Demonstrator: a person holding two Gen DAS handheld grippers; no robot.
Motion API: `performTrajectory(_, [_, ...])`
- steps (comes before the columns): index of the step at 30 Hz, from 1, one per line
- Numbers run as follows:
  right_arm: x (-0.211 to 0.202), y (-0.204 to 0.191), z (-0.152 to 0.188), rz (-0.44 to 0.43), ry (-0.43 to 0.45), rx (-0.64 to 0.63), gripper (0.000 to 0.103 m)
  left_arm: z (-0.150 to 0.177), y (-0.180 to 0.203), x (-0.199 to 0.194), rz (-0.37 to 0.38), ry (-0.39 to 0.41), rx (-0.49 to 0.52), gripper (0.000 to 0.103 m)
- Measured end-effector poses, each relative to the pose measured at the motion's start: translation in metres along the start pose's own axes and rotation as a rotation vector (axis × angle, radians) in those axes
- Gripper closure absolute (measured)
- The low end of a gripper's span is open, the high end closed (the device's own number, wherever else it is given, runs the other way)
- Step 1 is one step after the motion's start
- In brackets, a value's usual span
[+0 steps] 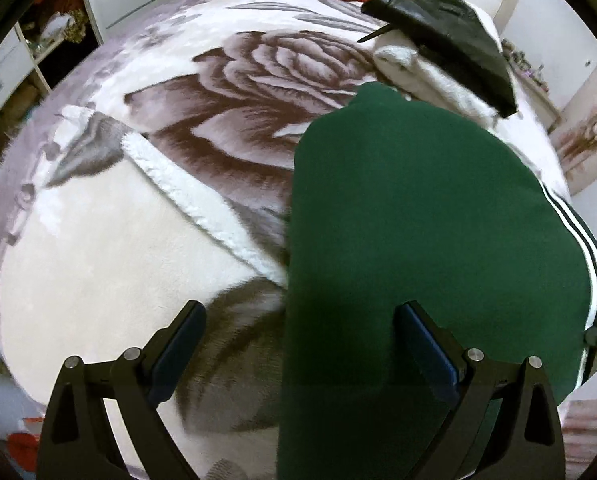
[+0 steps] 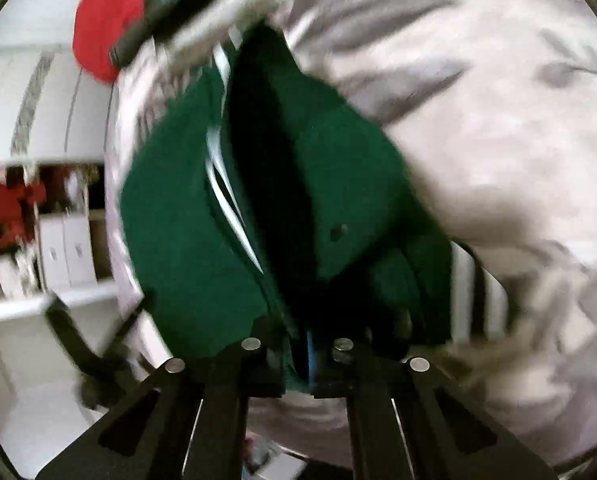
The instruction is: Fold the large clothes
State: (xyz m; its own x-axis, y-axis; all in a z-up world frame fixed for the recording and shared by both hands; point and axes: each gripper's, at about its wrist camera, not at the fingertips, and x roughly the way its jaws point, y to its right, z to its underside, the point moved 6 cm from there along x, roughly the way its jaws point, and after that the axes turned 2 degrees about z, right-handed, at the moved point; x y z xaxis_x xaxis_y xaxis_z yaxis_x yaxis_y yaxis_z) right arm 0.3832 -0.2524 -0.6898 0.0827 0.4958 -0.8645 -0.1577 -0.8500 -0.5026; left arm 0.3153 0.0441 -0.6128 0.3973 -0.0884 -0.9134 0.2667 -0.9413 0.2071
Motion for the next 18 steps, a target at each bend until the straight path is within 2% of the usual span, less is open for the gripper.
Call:
performTrajectory(2, [-0.025,0.002,0.002,0.023,0.054,0.0,0.097,-0.001,0.005,0.007,0.032,-0.008,-0.012,0.003])
performTrajectory(4, [-0.02,0.017,0.0,0.079,0.041,0.001,0.097,-0.002,0.009,0.016,0.023,-0.017,-0.01,0.003])
performTrajectory(7, [0.037,0.056,-0.004,0.227,-0.092,-0.004,0.097,-0.005,0.01,0.022,0.011,-0.047,-0.003,0.003])
performTrajectory(9, [0.059,0.059,-0.008,0.276,-0.169,-0.031,0.096,-0.009,0.006,0.014,-0.005,-0.033,-0.001,0.003])
performTrajectory(11, [0.049,0.044,-0.012,0.287,-0.222,-0.073,0.086,-0.015,-0.007,0.002,-0.046,-0.013,-0.016,0.003])
performTrajectory(12, [0.033,0.033,-0.013,0.277,-0.215,-0.097,0.075,-0.016,-0.013,0.0,-0.06,-0.01,-0.027,0.003])
performTrajectory(13, [0.015,0.022,-0.015,0.28,-0.192,-0.129,0.064,-0.018,-0.023,-0.003,-0.076,-0.01,-0.051,0.003])
performTrajectory(14, [-0.002,0.009,-0.018,0.305,-0.166,-0.175,0.039,-0.02,-0.034,-0.004,-0.089,-0.01,-0.083,0.003])
performTrajectory(15, [-0.013,-0.003,-0.02,0.32,-0.144,-0.212,0.033,-0.021,-0.045,-0.004,-0.112,-0.013,-0.111,0.003])
performTrajectory(18, [-0.024,-0.073,-0.032,0.298,-0.124,-0.399,0.033,-0.021,-0.071,0.003,-0.169,-0.043,-0.161,0.003])
